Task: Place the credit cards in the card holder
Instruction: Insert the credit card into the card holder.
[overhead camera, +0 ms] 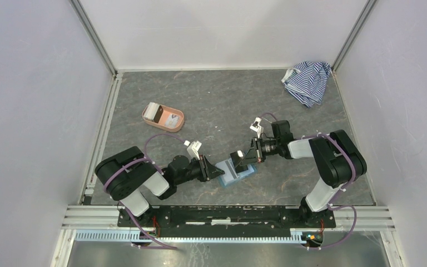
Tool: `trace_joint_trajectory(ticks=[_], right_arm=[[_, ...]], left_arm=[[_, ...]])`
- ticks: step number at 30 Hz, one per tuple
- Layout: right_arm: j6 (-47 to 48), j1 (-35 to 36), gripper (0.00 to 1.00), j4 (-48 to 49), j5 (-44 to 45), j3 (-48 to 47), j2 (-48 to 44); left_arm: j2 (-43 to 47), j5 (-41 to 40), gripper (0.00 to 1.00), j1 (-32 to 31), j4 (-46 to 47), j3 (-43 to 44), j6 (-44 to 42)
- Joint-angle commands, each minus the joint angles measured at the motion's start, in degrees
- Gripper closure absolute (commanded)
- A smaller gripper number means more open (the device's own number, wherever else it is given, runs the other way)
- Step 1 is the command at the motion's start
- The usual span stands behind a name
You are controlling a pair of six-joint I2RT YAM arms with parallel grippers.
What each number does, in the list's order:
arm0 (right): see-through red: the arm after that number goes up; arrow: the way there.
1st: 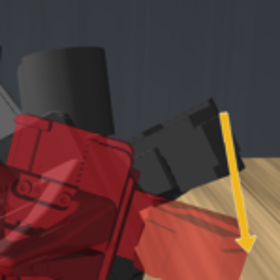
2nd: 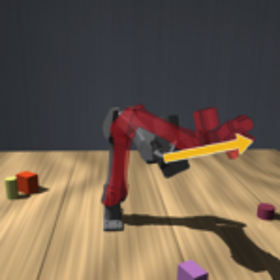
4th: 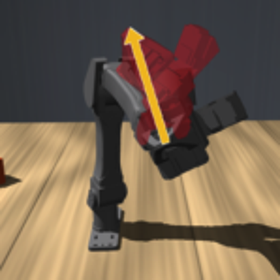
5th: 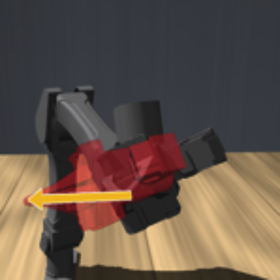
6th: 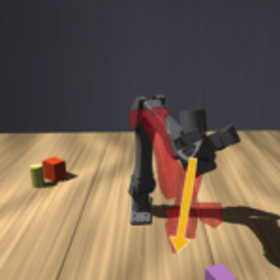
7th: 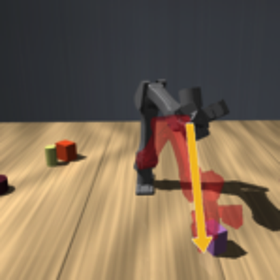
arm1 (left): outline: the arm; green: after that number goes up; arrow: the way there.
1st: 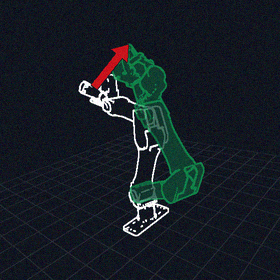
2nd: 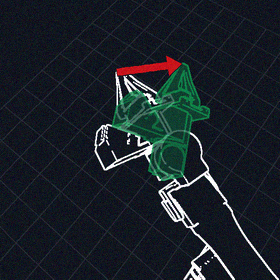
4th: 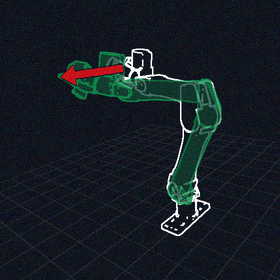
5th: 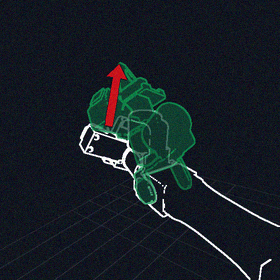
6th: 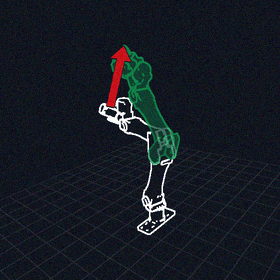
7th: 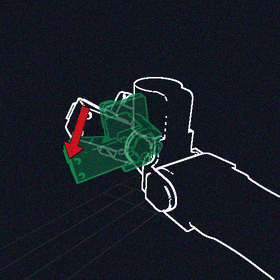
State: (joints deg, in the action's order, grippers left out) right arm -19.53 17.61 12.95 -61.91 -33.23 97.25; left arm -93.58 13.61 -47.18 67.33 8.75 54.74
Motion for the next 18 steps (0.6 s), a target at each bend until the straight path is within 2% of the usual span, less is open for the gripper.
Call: trace_joint_trajectory(ticks=[1,18], right_arm=[[-1.4,1.5,0.94,3.1,-2.9,0.1,0.6],[2.6,1.4,0.95,-1.7,0.7,-1.4,1.9]], left_arm=[[0.3,-1.0,0.69,-0.6,0.8,1.3,-3.6],[1.6,-1.8,0.69,-0.7,-1.2,1.0,-4.6]])
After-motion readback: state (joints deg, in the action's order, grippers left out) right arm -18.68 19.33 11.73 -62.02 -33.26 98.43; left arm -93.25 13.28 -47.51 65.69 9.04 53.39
